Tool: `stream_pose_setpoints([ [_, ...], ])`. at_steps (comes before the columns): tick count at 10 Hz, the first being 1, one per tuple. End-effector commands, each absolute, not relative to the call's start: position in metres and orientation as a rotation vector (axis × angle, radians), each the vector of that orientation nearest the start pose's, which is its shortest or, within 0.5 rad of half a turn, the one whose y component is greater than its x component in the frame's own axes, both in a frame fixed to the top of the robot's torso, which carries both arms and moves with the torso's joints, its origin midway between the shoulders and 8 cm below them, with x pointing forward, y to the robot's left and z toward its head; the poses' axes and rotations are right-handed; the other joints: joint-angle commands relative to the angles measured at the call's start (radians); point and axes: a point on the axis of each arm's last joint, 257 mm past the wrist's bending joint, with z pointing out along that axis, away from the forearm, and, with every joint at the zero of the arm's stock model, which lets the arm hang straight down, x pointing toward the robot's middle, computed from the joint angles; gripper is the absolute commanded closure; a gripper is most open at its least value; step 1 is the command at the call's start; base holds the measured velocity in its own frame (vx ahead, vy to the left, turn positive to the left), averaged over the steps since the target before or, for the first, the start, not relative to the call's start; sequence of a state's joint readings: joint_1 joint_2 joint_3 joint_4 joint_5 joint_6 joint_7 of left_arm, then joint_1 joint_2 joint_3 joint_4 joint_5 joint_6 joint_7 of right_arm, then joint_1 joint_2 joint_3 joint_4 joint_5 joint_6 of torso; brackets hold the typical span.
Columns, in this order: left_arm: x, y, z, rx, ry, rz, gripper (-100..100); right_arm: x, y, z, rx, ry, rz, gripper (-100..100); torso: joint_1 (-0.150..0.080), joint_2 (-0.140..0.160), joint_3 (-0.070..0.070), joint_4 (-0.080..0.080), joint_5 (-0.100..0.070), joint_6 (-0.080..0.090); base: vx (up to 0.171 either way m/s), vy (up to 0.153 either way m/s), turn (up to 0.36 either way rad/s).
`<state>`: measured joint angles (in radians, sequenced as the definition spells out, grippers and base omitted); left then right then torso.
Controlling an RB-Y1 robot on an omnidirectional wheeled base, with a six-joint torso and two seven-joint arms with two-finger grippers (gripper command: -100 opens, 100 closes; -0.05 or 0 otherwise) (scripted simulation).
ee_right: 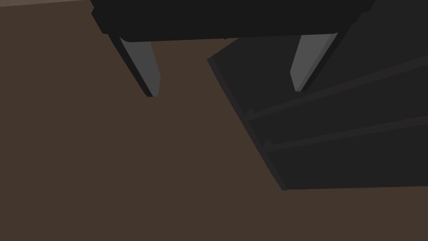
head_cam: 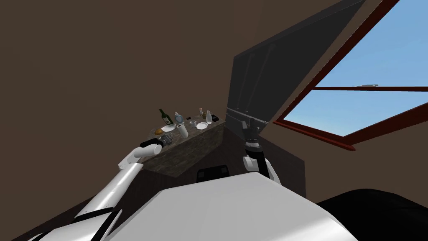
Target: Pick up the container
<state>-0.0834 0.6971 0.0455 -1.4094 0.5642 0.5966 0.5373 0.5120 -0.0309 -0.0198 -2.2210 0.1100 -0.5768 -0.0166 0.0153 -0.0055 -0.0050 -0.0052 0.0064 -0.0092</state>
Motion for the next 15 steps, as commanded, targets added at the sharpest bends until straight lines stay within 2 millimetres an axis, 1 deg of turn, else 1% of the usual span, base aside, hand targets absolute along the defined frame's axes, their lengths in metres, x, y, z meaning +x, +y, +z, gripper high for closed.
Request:
stream_pose_setpoints([
  [1, 0.516, 0.466, -0.299, -2.055, 1.161, -0.976, 100, 0.343, -0.270, 0.007, 0.562, 0.698, 1.233, 0, 0.000, 0.000, 0.000, 0.000, 0.000, 0.000, 0.086, 0.023, 0.236],
  [2, 0.507, 0.446, -0.314, -2.073, 1.207, -0.957, 100, 0.343, -0.270, 0.007, 0.561, 0.698, 1.234, 0, 0.001, 0.000, 0.000, 0.000, 0.000, 0.001, 0.123, 0.053, 0.417],
  [3, 0.512, 0.437, -0.303, -2.047, 1.216, -0.988, 100, 0.343, -0.270, 0.007, 0.562, 0.698, 1.233, 0, 0.003, -0.002, -0.001, -0.001, 0.001, -0.002, 0.110, 0.012, 0.183],
  [4, 0.514, 0.432, -0.298, -2.035, 1.221, -1.002, 100, 0.343, -0.270, 0.007, 0.561, 0.698, 1.234, 0, 0.003, -0.002, -0.002, -0.001, 0.001, 0.001, 0.045, -0.012, -0.052],
  [5, 0.504, 0.412, -0.312, -2.052, 1.264, -0.986, 100, 0.343, -0.270, 0.007, 0.561, 0.698, 1.234, 0, 0.001, 0.001, 0.000, -0.001, 0.001, 0.002, 0.092, 0.005, 0.321],
  [6, 0.509, 0.403, -0.300, -2.026, 1.273, -1.018, 100, 0.343, -0.270, 0.007, 0.562, 0.698, 1.233, 0, 0.002, 0.000, -0.001, -0.003, 0.002, -0.003, 0.095, 0.004, 0.232],
  [7, 0.511, 0.399, -0.295, -2.014, 1.277, -1.031, 100, 0.343, -0.270, 0.007, 0.561, 0.698, 1.234, 0, 0.004, -0.001, -0.002, -0.003, 0.003, -0.001, 0.041, 0.004, -0.016],
  [8, 0.511, 0.399, -0.295, -2.014, 1.277, -1.031, 100, 0.343, -0.270, 0.007, 0.561, 0.698, 1.234, 0, 0.004, 0.002, -0.001, -0.002, 0.003, 0.000, 0.006, 0.003, -0.044],
  [9, 0.500, 0.380, -0.309, -2.033, 1.316, -1.015, 100, 0.343, -0.270, 0.007, 0.561, 0.698, 1.234, 0, 0.004, 0.004, 0.001, -0.002, 0.003, 0.000, 0.084, 0.008, 0.217],
  [11, 0.506, 0.367, -0.292, -1.994, 1.327, -1.062, 100, 0.343, -0.270, 0.007, 0.561, 0.698, 1.234, 0, 0.005, 0.001, -0.001, -0.002, 0.003, -0.003, 0.068, 0.000, 0.191],
  [12, 0.494, 0.348, -0.304, -2.011, 1.364, -1.049, 100, 0.343, -0.270, 0.007, 0.561, 0.698, 1.234, 0, 0.004, 0.003, 0.001, -0.001, 0.002, -0.001, 0.084, 0.009, 0.316],
  [13, 0.498, 0.339, -0.292, -1.985, 1.371, -1.081, 100, 0.343, -0.270, 0.007, 0.562, 0.698, 1.233, 0, 0.005, 0.002, 0.000, -0.002, 0.003, -0.003, 0.094, 0.001, 0.217],
  [14, 0.499, 0.335, -0.286, -1.971, 1.374, -1.097, 100, 0.343, -0.270, 0.007, 0.561, 0.698, 1.234, 0, 0.004, 0.001, 0.000, -0.001, 0.002, -0.001, 0.051, 0.003, -0.010],
  [15, 0.488, 0.314, -0.294, -1.982, 1.409, -1.096, 100, 0.343, -0.270, 0.007, 0.561, 0.698, 1.234, 0, 0.004, 0.003, 0.001, -0.001, 0.002, 0.000, 0.099, 0.005, 0.280],
])
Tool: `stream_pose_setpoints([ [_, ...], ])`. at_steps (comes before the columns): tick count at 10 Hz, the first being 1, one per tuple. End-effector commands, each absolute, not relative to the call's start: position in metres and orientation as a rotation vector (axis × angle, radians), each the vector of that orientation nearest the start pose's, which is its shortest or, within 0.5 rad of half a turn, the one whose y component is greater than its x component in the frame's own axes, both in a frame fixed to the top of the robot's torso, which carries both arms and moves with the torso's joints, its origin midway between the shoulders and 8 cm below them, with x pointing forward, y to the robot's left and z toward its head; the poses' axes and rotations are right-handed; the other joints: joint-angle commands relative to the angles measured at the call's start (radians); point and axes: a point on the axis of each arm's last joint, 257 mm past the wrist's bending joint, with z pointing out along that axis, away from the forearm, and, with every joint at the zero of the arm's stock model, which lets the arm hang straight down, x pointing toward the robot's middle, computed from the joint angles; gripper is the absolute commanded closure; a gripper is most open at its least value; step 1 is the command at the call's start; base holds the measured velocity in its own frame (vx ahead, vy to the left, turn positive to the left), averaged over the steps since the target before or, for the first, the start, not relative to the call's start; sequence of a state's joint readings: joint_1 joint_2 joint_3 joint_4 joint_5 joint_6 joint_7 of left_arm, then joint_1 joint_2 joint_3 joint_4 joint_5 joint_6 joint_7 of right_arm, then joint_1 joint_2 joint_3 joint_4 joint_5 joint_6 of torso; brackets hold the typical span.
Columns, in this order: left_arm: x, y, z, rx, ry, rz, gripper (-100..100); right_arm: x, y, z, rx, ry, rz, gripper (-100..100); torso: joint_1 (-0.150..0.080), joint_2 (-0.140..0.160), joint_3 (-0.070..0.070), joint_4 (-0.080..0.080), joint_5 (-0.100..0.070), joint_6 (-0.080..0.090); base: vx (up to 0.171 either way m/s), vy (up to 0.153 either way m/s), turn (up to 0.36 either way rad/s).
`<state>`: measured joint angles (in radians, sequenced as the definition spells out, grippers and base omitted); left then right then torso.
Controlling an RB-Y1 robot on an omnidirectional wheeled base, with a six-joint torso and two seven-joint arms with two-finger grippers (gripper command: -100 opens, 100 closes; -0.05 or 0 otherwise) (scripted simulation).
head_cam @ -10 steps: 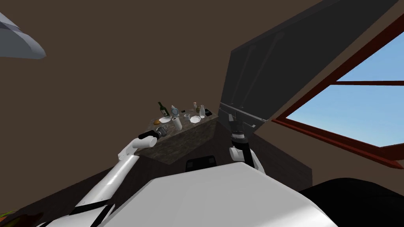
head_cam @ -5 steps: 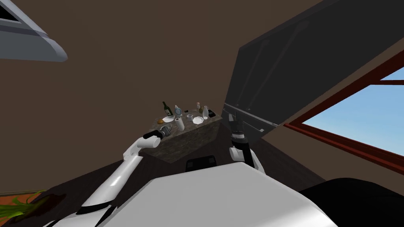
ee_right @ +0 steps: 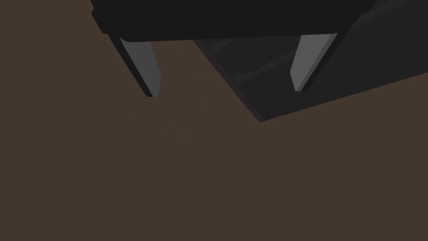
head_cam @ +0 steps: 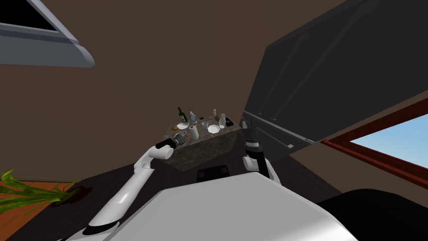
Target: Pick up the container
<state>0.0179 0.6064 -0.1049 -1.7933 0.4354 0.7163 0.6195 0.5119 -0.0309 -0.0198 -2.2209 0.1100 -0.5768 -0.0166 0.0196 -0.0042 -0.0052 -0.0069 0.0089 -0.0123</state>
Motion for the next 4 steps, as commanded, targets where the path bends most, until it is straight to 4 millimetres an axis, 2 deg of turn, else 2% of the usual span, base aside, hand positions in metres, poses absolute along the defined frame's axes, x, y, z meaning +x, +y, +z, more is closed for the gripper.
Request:
stream_pose_setpoints([
  [1, 0.4902, 0.3069, -0.2845, -1.961, 1.413, -1.121, 100, 0.3432, -0.2696, 0.0073, 0.562, 0.698, 1.234, 0, 0.000, 0.000, 0.000, 0.000, 0.000, 0.000, 0.094, -0.012, 0.211],
  [2, 0.4911, 0.3032, -0.2794, -1.949, 1.415, -1.135, 100, 0.3432, -0.2696, 0.0073, 0.561, 0.698, 1.234, 0, -0.001, 0.000, 0.000, 0.001, 0.000, 0.002, 0.042, -0.006, 0.020],
  [3, 0.4912, 0.3074, -0.2846, -1.959, 1.413, -1.122, 100, 0.3432, -0.2695, 0.0074, 0.561, 0.698, 1.234, 0, -0.001, 0.002, 0.001, 0.001, 0.000, 0.002, 0.014, -0.001, -0.009],
  [4, 0.4916, 0.3065, -0.2834, -1.957, 1.413, -1.126, 0, 0.3432, -0.2695, 0.0074, 0.561, 0.698, 1.234, 0, 0.000, 0.004, 0.002, 0.001, 0.000, 0.002, 0.000, 0.000, 0.000],
])
